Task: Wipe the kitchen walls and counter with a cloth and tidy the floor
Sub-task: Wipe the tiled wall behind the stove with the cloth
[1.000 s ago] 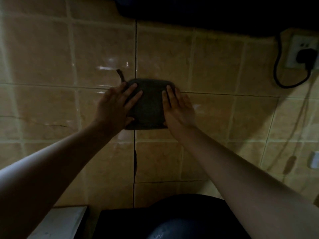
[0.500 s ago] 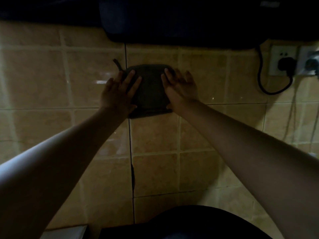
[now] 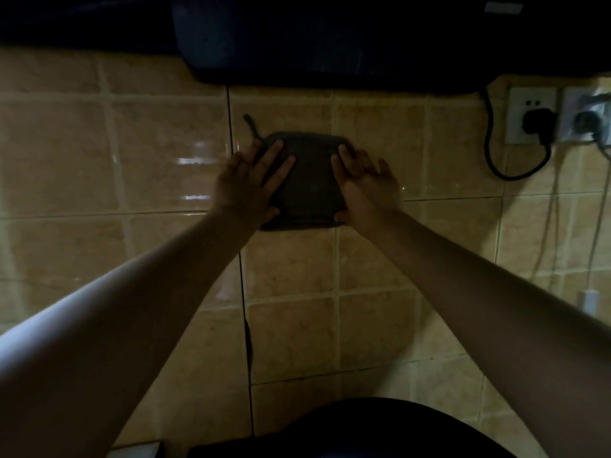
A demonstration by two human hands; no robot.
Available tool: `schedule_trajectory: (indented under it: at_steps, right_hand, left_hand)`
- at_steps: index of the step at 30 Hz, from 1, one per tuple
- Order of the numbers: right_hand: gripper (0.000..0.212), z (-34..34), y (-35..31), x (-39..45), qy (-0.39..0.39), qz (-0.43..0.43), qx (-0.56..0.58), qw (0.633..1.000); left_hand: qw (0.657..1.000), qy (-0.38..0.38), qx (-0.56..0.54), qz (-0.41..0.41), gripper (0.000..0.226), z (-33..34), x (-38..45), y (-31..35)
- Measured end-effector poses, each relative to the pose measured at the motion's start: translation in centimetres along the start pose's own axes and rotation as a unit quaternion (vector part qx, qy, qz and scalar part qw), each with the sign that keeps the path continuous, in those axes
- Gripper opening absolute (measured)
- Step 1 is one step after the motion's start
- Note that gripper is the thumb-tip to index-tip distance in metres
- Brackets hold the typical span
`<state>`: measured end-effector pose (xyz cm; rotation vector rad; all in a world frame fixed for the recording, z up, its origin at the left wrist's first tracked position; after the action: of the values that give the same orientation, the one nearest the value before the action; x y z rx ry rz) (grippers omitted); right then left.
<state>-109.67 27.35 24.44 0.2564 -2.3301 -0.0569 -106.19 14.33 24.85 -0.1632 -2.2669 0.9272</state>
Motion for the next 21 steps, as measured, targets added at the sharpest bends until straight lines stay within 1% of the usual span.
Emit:
schedule_trajectory:
  at_steps: [5,9,12,14,17,21]
  right_hand:
    - [0.101,1.9,0.5,-1.6,-0.014,-0.005,0.009,1.0]
    - [0.1,3.9,0.3,-3.7,-0.012,-0.017,0.002,1.0]
    - [0.1,5.2,0.3,-4.8,-0.018,-0.02,0.011,1.0]
    - [0.1,5.9,0.3,-5.6,-0.018,-0.023,0.004,1.0]
    - [0.097,7.1,0.1,-6.6,-0.023,-0.025,0.002,0.999]
    - [0.095,8.9,-0.4,-8.5,-0.031,-0.034,0.006,0.999]
  left_hand:
    - [0.999,0.008,-0.015,0.03,0.084,0.9,-1.0,2.2]
    - [0.999,0.013,-0.023,0.028,0.084,2.8,-2.4,4.3]
    - [0.998,0.044,-0.033,0.018,0.086,3.3,-3.1,5.6]
    - [0.998,0.057,-0.014,0.022,0.086,3.9,-3.6,6.4]
    - [0.995,0.099,0.007,0.025,0.089,4.4,-4.5,7.1]
    - [0.989,0.132,0.064,0.01,0.096,5.8,-6.2,8.4]
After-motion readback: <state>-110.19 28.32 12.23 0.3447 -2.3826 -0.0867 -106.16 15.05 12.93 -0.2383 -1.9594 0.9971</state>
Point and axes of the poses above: each hand's wrist, its own x-axis towards the middle knuckle, its own z-axis out of the palm, y = z × x, the point moved 10 cm from there along x, towards the middle knuckle, and after that the axes turned 12 degrees about z, right-handed, at the moved point
